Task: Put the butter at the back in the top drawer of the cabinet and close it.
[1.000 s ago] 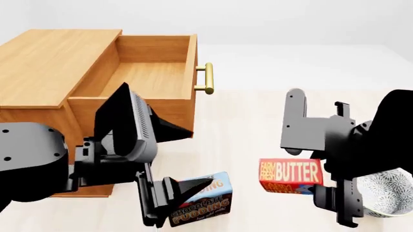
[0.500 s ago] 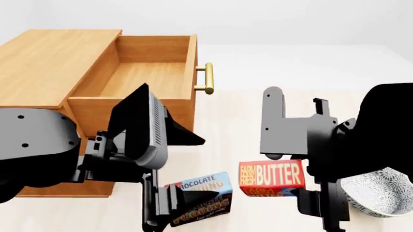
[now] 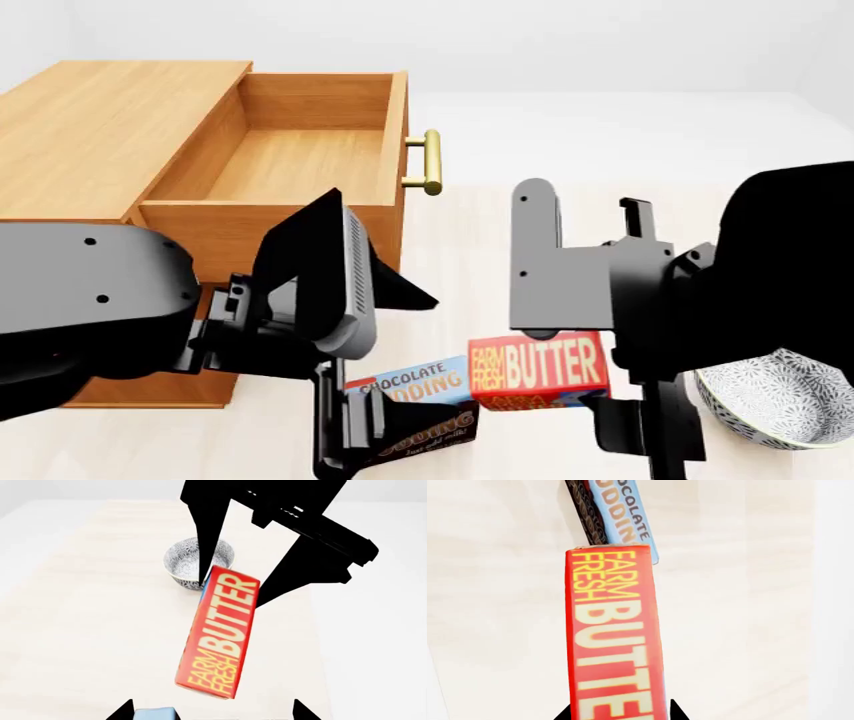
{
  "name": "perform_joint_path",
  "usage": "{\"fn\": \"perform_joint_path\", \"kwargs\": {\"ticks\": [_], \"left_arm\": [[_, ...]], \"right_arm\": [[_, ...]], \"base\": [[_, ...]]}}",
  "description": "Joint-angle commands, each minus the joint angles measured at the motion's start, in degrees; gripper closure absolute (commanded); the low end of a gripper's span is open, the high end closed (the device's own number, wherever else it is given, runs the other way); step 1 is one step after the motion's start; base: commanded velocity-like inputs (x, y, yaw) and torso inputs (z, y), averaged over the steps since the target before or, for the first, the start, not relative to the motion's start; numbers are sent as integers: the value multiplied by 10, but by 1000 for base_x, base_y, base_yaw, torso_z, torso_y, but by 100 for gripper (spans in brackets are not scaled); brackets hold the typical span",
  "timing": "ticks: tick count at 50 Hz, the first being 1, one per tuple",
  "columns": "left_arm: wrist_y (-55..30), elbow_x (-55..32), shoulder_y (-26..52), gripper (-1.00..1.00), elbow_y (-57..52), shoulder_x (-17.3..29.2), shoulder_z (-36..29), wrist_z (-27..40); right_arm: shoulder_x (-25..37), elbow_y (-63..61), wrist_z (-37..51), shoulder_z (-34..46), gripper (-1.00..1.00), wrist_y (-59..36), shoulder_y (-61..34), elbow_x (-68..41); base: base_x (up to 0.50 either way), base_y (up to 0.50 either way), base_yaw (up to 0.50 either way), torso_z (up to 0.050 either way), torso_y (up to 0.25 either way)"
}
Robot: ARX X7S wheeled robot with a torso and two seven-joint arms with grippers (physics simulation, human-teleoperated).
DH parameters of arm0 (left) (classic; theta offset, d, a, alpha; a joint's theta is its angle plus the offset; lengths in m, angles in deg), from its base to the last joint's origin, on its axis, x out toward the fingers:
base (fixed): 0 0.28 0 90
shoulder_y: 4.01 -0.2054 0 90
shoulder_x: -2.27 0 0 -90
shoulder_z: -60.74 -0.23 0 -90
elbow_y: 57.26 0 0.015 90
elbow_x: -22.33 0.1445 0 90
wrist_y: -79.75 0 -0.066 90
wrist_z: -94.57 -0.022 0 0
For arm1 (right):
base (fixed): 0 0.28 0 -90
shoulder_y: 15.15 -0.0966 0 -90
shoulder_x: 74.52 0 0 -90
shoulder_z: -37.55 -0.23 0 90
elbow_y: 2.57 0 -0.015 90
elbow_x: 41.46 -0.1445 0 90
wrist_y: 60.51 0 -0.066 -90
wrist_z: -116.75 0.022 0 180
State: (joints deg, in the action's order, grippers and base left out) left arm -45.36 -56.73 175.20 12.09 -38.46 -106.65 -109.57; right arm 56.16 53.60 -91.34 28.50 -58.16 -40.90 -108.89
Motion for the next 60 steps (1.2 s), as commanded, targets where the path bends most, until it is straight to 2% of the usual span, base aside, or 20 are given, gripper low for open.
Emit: {"fn": "perform_joint_path", "kwargs": {"ticks": [1, 60], "left_arm": [[4, 18, -10, -100, 11, -16, -7, -2], [-2, 75, -26, -100, 40, -83, -35, -16]], "right_arm": [[-8, 2, 20, -6, 100, 7, -21, -2], [-32, 8, 62, 19, 100, 33, -48, -51]], "base": [[0, 0, 0, 0, 0], [0, 0, 0, 1, 1]]}}
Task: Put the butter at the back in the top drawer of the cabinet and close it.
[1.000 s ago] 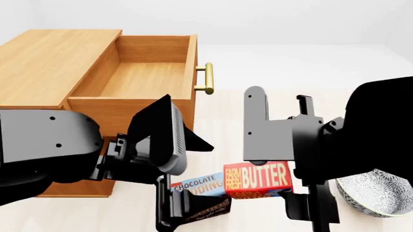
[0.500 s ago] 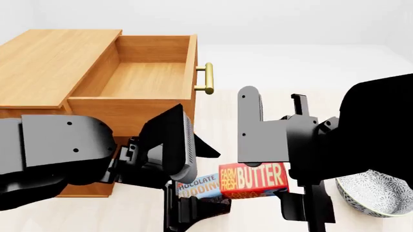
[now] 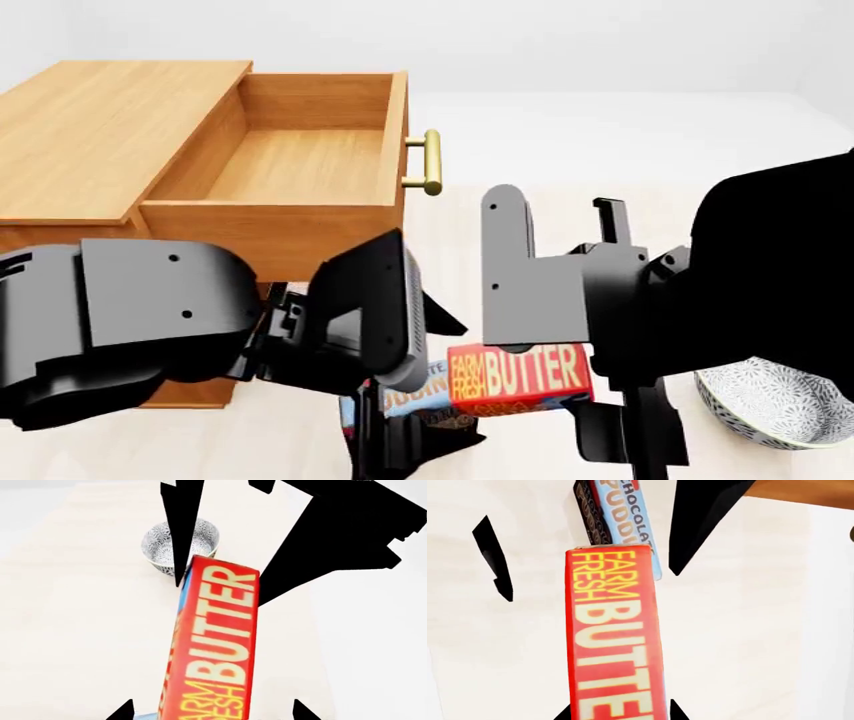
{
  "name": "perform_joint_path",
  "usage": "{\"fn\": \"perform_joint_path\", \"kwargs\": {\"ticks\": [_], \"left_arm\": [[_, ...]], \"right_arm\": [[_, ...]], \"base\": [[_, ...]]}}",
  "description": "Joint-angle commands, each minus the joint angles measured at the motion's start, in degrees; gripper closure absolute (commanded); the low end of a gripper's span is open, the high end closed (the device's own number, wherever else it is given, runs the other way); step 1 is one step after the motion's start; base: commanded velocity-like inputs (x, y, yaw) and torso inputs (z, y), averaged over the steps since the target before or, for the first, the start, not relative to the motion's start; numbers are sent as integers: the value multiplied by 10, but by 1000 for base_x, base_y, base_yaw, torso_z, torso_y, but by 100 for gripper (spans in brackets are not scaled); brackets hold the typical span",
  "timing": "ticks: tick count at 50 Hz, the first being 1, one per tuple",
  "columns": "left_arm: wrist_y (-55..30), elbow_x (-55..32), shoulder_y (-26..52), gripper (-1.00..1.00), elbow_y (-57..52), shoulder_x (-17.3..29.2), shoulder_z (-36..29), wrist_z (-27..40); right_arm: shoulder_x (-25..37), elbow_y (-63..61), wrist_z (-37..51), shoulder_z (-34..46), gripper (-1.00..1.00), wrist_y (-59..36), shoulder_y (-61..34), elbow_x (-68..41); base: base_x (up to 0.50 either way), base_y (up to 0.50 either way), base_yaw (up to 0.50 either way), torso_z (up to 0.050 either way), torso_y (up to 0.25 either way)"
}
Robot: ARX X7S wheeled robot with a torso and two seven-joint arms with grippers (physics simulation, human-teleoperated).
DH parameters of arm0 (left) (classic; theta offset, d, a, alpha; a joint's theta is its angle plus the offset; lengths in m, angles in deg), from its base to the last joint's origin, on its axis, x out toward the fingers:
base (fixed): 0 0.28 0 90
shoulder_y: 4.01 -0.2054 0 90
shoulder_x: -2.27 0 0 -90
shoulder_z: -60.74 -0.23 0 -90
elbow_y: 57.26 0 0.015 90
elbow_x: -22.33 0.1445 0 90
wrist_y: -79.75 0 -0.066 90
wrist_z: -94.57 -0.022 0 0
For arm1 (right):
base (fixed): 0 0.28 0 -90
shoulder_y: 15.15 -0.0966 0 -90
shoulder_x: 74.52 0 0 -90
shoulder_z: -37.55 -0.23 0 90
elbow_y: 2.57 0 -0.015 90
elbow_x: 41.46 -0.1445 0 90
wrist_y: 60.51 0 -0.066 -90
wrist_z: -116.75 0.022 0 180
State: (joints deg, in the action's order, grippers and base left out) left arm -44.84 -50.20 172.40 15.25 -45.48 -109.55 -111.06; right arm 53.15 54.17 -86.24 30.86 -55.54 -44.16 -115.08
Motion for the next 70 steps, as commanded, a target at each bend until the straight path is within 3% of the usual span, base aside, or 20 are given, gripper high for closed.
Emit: {"fn": "perform_joint_path", "kwargs": {"ticks": [1, 29, 30, 56, 57, 70], "left_arm": [[-8, 10, 1, -100, 10, -14, -7, -1], [-7, 27, -8, -100, 33, -30, -14, -2], [-2, 26, -11, 100, 34, -29, -10, 6], [23, 30, -21, 100, 23, -17, 7, 26], [23, 30, -21, 100, 23, -17, 8, 26], [27, 24, -20, 100, 10, 0, 17, 33]], "right_arm": [[-2, 3, 12, -5, 100, 6, -16, 10], [-3, 3, 25, 1, 100, 12, -36, -14], [-3, 3, 25, 2, 100, 12, -37, -13], [-10, 22, 32, 14, 100, 8, -44, -31], [-11, 23, 34, 14, -100, 6, -44, -36], [-7, 26, 32, 31, -100, 4, -45, -41]], "base": [[0, 0, 0, 0, 0], [0, 0, 0, 0, 1], [0, 0, 0, 0, 0], [0, 0, 0, 0, 0], [0, 0, 0, 0, 0], [0, 0, 0, 1, 1]]}}
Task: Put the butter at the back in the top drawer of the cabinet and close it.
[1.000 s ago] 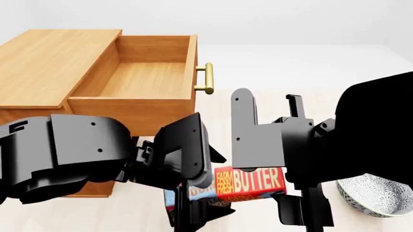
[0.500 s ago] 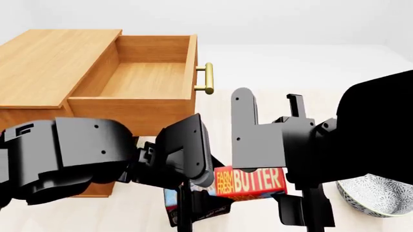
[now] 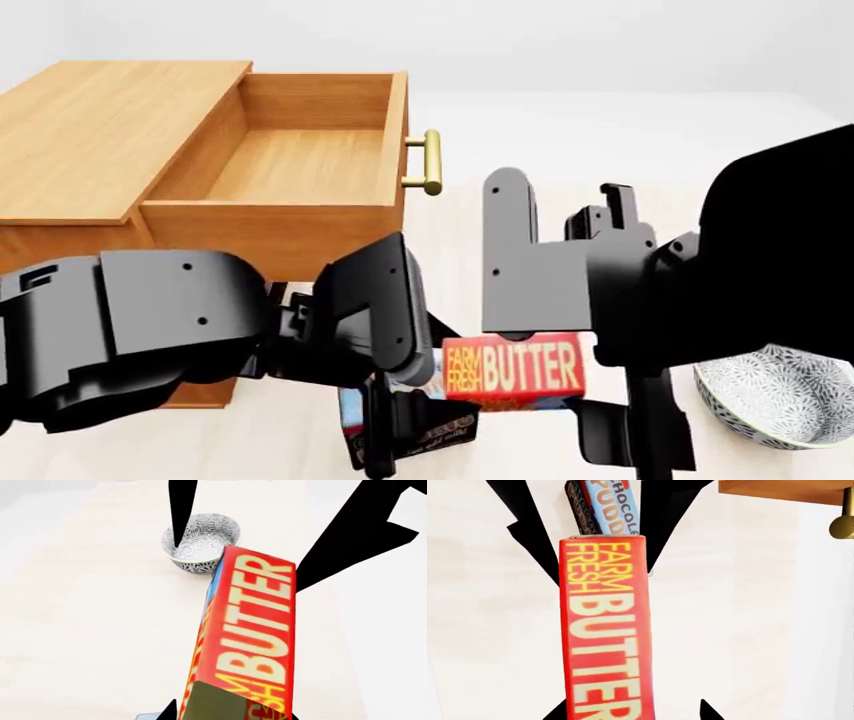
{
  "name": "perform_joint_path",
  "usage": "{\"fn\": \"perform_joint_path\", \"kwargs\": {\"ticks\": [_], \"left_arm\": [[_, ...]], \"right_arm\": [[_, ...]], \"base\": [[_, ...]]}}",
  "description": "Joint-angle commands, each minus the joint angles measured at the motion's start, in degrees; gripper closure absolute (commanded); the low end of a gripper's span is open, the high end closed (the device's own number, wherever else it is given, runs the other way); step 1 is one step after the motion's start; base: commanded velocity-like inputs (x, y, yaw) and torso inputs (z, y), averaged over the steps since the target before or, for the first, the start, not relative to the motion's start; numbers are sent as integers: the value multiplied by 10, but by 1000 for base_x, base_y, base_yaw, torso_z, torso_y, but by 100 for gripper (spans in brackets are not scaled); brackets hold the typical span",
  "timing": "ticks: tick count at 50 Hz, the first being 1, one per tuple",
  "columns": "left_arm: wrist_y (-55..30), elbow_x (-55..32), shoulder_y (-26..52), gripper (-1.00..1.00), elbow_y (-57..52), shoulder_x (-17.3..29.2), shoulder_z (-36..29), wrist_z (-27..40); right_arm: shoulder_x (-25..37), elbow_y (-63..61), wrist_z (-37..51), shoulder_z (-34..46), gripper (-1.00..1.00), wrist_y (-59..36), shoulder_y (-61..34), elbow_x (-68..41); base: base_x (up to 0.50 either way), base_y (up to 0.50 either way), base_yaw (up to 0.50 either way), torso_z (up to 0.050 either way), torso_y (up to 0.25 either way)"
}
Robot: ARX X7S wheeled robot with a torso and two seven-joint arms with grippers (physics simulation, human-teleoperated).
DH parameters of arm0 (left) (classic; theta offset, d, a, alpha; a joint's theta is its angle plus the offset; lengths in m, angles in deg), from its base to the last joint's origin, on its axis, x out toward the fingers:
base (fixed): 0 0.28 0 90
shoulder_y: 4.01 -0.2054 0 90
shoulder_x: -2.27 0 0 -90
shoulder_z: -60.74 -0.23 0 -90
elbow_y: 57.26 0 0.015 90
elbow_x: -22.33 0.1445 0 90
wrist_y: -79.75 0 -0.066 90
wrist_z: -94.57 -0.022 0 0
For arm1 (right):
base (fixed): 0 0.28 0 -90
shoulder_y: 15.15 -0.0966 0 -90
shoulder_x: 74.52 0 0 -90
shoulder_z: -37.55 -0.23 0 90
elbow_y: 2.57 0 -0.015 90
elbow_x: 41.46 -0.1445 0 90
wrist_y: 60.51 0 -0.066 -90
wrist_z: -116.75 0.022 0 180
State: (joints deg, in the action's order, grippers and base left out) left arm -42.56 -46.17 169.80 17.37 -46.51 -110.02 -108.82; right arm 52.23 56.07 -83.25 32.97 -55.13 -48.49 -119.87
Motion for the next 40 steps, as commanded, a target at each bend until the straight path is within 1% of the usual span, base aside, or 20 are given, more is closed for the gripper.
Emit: {"fn": "perform_joint_path", "kwargs": {"ticks": [1, 17, 24, 27, 31, 34, 37, 40], "left_arm": [[5, -16, 6, 100, -12, 12, 22, 11], [19, -24, -4, 100, -23, 46, 33, 12], [25, -26, -11, 100, -47, 72, 37, 23], [28, -30, -12, 100, -59, 85, 40, 29], [39, -49, -15, 100, -66, 101, 55, 52], [46, -64, -17, 100, -74, 112, 66, 79], [42, -84, -16, 100, -81, 121, 74, 118], [40, -100, -16, 100, -91, 131, 80, 143]], "right_arm": [[3, 8, 2, 12, -100, 0, -2, 8], [30, 10, 2, 33, -100, 5, -8, 28], [58, -2, 29, 36, -100, -7, -13, 21], [72, -10, 56, 33, -100, -14, -13, 8], [94, -10, 99, 19, -100, -12, -10, -23], [112, 3, 154, 0, -100, 0, -2, -55], [132, 20, 258, -15, -100, 19, 14, -103], [150, 27, 368, -20, -100, 48, 34, -148]], "base": [[0, 0, 0, 0, 0], [0, 0, 0, 0, 1], [0, 0, 0, 1, 1], [0, 0, 0, 0, 0], [0, 0, 0, 0, 0], [0, 0, 0, 0, 0], [0, 0, 0, 0, 3], [0, 0, 0, 3, 0]]}}
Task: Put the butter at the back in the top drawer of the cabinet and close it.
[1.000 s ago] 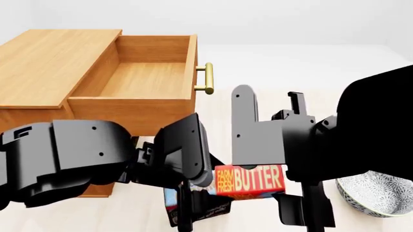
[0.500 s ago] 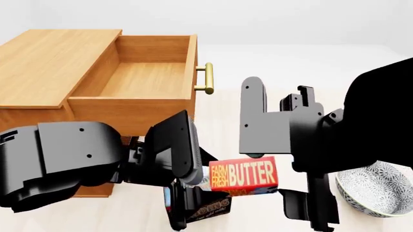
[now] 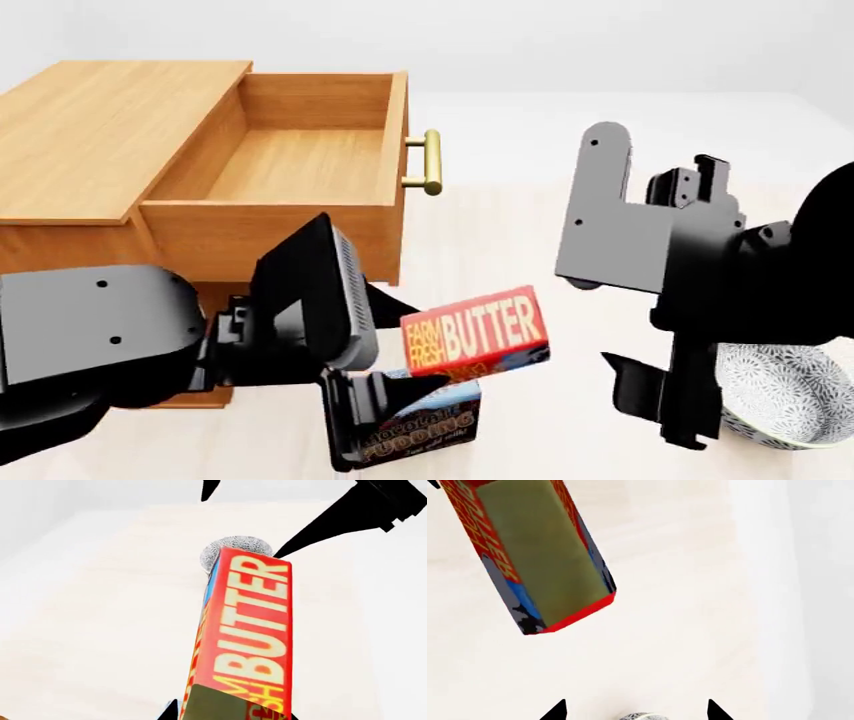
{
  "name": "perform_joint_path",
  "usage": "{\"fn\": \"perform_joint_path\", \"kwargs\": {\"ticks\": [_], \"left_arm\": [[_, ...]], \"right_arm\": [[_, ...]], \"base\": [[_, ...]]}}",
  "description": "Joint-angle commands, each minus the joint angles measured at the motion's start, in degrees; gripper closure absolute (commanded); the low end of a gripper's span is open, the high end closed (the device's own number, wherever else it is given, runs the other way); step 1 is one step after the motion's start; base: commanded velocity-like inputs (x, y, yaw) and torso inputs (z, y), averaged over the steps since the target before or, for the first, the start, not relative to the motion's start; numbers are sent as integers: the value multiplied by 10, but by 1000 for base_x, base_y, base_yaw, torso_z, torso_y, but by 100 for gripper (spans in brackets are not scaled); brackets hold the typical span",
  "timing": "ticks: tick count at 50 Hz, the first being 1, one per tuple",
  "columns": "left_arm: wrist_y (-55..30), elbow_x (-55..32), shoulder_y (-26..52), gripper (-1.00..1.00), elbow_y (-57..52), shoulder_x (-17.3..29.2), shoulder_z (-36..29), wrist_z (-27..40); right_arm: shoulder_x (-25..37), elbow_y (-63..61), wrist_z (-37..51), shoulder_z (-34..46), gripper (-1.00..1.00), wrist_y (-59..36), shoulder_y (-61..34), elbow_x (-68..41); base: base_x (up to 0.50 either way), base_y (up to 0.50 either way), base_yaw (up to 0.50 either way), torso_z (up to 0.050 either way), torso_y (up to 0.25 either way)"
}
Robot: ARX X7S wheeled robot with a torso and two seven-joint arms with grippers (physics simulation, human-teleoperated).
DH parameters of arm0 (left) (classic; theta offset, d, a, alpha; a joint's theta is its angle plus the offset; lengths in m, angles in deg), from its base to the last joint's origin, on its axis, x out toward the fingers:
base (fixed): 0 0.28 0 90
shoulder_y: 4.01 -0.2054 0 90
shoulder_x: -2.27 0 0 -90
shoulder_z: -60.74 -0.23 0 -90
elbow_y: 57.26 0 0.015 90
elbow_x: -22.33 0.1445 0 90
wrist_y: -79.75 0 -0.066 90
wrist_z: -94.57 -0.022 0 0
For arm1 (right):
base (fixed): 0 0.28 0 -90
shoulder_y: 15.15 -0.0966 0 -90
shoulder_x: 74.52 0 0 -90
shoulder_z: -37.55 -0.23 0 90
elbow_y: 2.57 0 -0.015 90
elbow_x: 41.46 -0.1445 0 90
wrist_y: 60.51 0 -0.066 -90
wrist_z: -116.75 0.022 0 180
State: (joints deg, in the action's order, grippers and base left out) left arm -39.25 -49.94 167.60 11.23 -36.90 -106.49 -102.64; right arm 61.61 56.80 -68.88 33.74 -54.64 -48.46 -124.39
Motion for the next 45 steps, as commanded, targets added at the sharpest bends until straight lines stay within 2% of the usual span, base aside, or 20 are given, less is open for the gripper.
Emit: {"fn": "perform_joint_path", "kwargs": {"ticks": [1, 9, 16, 23, 30, 37, 45], "left_arm": [[8, -69, 6, 100, -35, 40, 47, 92], [8, -101, 6, 100, -81, 81, 59, 136], [21, -138, 6, 100, -116, 110, 75, 182], [32, -194, 23, 100, -137, 135, 98, 221], [27, -263, 60, 100, -112, 139, 123, 251], [-10, -303, 111, 100, -73, 121, 134, 294], [-66, -339, 186, 100, 9, 69, 138, 326]], "right_arm": [[65, 21, 270, -28, -100, 58, 42, -119], [140, -7, 482, -51, -100, 199, 97, -205], [222, -75, 551, -68, -100, 343, 174, -190], [316, -178, 604, -58, -100, 519, 278, -92], [369, -228, 635, -13, -100, 665, 377, 38], [420, -248, 659, 54, -100, 852, 473, 201], [423, -230, 708, 117, -100, 956, 544, 316]], "base": [[0, 0, 0, 0, 0], [0, 0, 0, 0, 1], [0, 0, 0, 0, 1], [0, 0, 0, 1, 0], [0, 0, 0, 0, 1], [0, 0, 0, 0, 1], [0, 0, 0, 1, 1]]}}
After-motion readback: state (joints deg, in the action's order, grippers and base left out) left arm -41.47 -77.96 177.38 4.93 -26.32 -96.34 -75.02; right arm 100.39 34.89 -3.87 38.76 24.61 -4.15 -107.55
